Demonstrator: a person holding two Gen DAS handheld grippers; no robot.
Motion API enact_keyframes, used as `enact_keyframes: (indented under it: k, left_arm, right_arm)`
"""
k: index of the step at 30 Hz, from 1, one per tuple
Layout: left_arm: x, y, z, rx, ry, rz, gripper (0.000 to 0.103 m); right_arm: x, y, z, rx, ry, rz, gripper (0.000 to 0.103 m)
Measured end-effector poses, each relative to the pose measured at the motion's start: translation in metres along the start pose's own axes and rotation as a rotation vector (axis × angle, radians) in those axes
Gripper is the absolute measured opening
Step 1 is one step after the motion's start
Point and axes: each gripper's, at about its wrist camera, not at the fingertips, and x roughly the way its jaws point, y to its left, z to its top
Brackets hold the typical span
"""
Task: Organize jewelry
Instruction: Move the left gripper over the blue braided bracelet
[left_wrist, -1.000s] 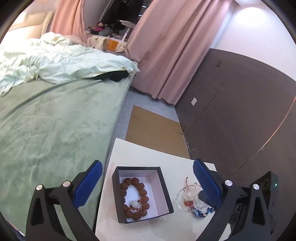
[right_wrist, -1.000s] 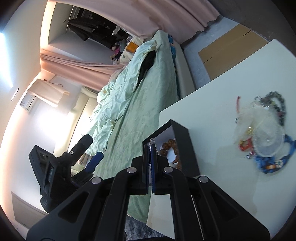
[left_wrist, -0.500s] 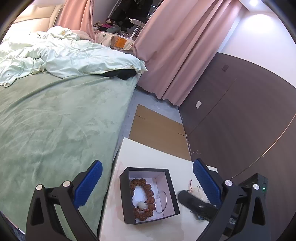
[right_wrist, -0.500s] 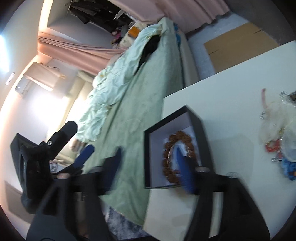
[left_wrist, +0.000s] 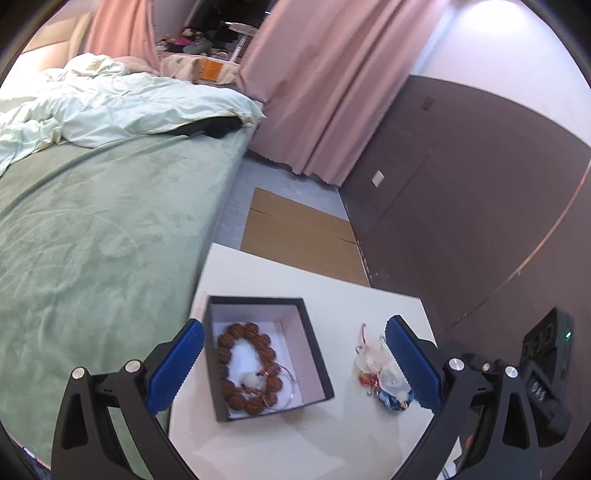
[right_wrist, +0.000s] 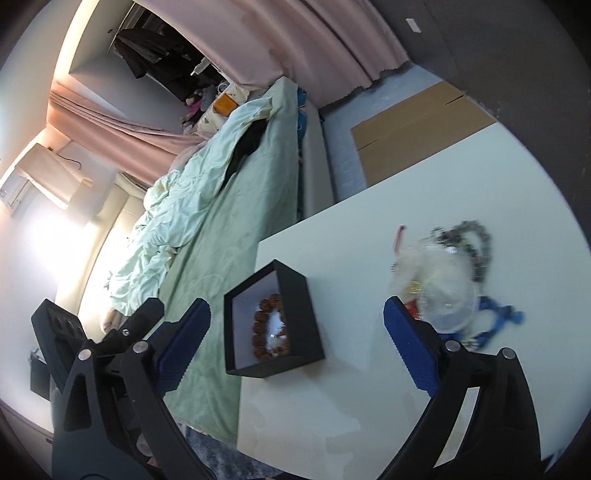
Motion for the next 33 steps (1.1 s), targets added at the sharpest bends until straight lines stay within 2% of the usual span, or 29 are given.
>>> enact_keyframes:
  k: [3, 19, 26, 30, 33]
  left_arm:
    - [0.005, -0.014, -0.007, 0.035, 0.011, -0.008, 0.095]
    - [0.040, -0.069, -0.045, 0.169, 0.096, -0.031, 0.095]
    - [0.070, -0.086, -0.068, 0.193, 0.202, -0.052, 0.095]
    - [0.078, -0.096, -0.077, 0.205, 0.220, -0.084, 0.095]
    - [0.085, -0.100, -0.083, 0.174, 0.245, -0.098, 0.085]
  right_arm:
    - [-0.015, -0.007, 0.001, -0.012, -0.031, -0.098, 0.097]
    - [-0.079, -0.069, 0.002, 0.105, -0.106, -0.222, 0.099]
    - [-0.091, -0.095, 0.003, 0.166, -0.067, -0.202, 0.099]
    - [-0.096, -0.107, 0.003, 0.194, -0.057, -0.187, 0.098]
    - [-0.097, -0.113, 0.004, 0.214, -0.051, -0.175, 0.098]
